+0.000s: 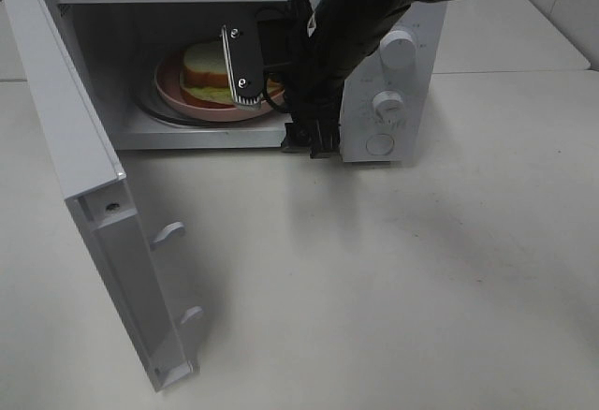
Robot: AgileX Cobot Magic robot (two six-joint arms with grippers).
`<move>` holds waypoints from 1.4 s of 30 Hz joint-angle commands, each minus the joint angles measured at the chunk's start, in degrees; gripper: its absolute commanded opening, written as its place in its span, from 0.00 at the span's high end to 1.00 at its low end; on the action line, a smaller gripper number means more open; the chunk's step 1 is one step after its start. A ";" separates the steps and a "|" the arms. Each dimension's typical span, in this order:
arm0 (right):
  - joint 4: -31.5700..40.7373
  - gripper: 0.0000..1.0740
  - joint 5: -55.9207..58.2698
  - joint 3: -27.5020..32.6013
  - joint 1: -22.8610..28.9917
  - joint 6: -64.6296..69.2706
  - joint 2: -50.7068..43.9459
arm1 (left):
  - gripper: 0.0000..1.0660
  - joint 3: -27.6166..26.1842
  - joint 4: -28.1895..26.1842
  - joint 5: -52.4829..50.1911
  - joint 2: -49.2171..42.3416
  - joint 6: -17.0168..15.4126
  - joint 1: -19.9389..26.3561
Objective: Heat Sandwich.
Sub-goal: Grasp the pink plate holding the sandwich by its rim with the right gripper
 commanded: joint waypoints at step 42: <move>-2.69 0.25 4.01 -37.18 3.32 10.03 27.44 | 0.09 0.23 -0.06 -0.52 -1.55 -0.06 0.23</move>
